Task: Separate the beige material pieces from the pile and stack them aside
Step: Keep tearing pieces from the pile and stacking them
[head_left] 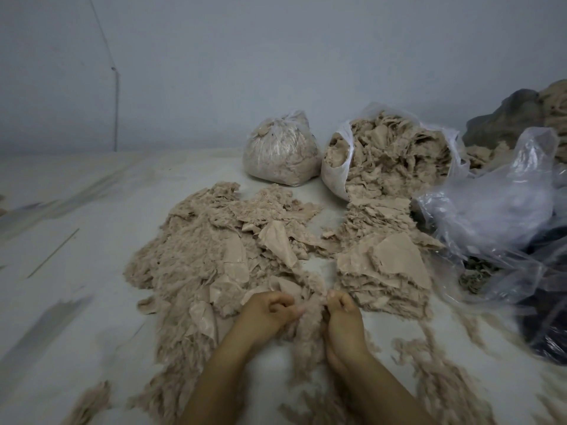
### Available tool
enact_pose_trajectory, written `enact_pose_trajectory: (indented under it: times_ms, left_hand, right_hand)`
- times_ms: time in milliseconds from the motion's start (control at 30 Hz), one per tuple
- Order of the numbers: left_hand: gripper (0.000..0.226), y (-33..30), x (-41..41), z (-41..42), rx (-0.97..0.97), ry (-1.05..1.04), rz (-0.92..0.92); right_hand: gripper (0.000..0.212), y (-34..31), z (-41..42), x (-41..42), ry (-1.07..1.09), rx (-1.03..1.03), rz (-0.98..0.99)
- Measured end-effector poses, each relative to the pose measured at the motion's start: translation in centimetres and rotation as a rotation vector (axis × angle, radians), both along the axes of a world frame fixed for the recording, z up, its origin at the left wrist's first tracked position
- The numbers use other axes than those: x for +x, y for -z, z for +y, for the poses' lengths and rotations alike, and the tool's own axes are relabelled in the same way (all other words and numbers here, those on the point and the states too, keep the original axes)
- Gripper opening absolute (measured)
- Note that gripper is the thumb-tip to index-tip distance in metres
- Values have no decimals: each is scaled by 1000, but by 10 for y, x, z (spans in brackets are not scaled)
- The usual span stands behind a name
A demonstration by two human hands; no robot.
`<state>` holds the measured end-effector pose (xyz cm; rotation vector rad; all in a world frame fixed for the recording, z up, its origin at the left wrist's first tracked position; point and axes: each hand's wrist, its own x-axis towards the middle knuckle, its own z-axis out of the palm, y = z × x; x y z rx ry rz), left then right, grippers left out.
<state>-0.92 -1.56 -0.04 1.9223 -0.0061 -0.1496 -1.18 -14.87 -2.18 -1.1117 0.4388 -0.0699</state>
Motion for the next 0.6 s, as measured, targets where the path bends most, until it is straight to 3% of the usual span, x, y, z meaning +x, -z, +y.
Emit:
enact_pose_trajectory:
  times_ms: [233,300,400,433,533,600]
  left_hand:
    - [26,-5,-5,17,193,85,14]
    - [24,-6,-7,26,253,62,3]
    - [17,-8,-3,17,297,-39,-210]
    - [16,-9,0,10,261,-71,-226]
    - [23,-10,10,-14,48,-93,36]
    - [12,-7,11,-23,-96,-145,41]
  right_hand:
    - [29,-12,-8,8,158,7,9]
    - [30,-17,-16,11,104,-12,14]
    - [28,-21,-12,4,-128,-26,-17]
    - [27,-20,-9,0,-200,-12,-36]
    - [27,-17,-6,-9,-333,84,-78]
    - [23,-16,-6,-11,-356,88,-97]
